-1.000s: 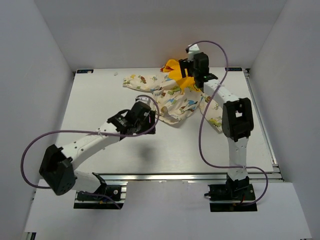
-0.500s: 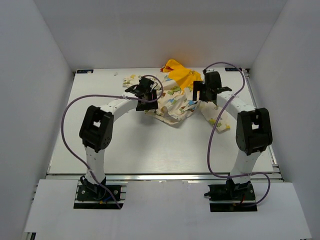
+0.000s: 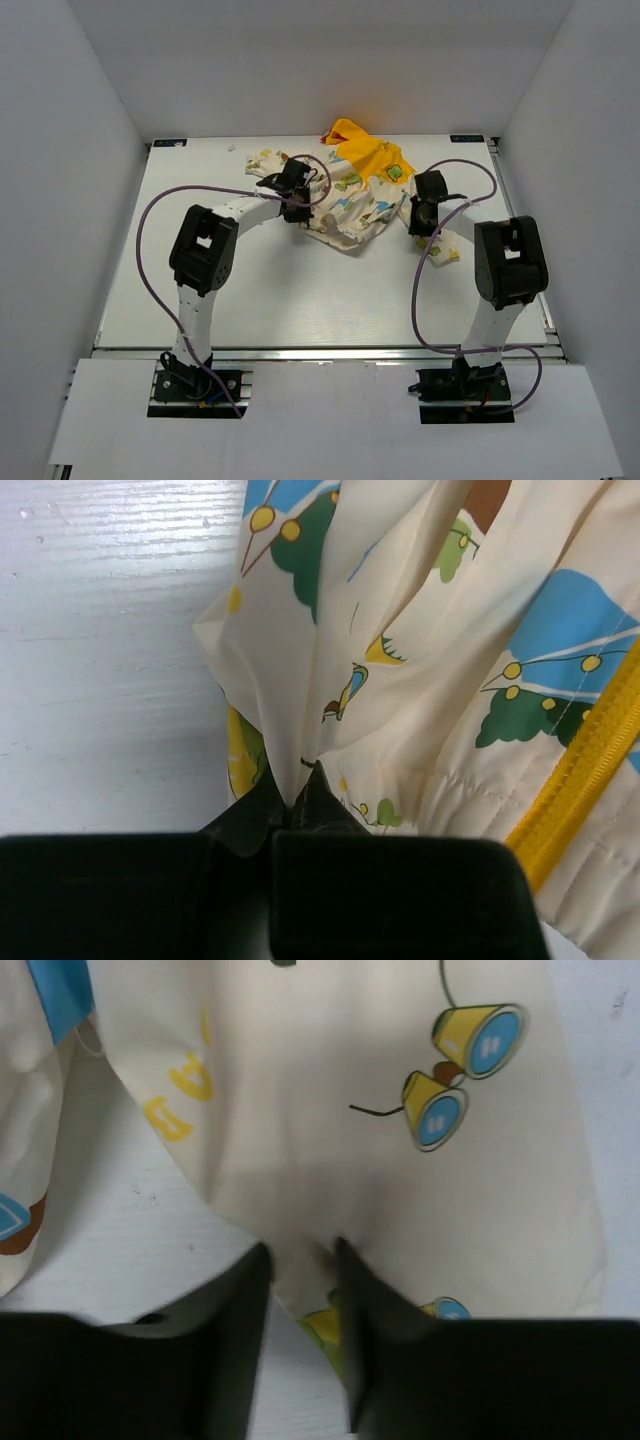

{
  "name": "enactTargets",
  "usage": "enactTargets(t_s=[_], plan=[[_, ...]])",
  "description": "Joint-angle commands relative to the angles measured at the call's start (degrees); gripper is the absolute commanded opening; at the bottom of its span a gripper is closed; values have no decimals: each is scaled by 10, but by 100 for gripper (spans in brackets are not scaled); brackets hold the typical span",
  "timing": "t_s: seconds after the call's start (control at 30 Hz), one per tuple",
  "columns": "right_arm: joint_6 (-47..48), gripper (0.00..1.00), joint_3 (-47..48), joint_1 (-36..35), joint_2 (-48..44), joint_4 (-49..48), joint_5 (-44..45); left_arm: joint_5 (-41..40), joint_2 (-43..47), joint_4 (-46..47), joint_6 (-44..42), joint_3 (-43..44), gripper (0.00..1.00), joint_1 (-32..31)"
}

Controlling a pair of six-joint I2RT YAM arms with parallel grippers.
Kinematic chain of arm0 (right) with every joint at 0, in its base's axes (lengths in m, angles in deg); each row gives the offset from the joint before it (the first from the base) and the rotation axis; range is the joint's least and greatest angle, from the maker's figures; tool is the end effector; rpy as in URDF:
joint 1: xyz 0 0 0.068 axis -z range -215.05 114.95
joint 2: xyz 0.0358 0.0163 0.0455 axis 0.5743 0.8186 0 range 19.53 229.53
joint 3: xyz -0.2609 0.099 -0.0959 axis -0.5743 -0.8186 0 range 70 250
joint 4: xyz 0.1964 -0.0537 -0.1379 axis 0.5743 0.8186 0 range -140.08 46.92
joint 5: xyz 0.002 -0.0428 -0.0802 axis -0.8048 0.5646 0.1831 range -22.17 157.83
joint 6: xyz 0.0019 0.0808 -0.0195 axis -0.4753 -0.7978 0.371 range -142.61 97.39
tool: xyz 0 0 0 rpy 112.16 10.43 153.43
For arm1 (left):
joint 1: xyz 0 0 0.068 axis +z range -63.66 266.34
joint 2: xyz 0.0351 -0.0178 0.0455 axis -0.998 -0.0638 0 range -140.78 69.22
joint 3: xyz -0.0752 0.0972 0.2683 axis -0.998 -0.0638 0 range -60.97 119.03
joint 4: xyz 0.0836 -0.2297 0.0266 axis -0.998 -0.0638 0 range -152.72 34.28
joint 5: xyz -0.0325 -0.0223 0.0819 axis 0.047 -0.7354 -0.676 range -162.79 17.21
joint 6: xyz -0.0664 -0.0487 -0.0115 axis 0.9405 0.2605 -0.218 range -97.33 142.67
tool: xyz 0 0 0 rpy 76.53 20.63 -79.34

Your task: Zip up the jacket

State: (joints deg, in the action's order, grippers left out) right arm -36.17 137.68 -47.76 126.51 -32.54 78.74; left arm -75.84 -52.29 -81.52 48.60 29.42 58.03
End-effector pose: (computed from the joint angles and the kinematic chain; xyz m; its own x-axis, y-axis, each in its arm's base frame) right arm 0.3912 0.0742 0.1681 -0.8208 0.0508 -0.5689 0.0796 0.9965 -0.0258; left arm 0.4213 -0.2226 0.1687 -0.8594 -0.0329 -0.5103 0.0805 0.9768 -0.1985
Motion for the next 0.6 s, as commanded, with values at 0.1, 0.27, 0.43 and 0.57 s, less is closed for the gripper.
enactTargets(t_s=[0.1,0.27,0.43,0.57], plan=[[-40,1,-48,25,-47,18,32,30,119,-5,9,-62,0,1],[-27,0,-53,60,-116,38,40,62,255,-30,46,-193,0,1],[-17,0,-40,104,-167,68,42,66,362,-62,85,-300,0,1],[-23,0,-46,149,-184,90,50,47,401,-112,110,-367,0,1]])
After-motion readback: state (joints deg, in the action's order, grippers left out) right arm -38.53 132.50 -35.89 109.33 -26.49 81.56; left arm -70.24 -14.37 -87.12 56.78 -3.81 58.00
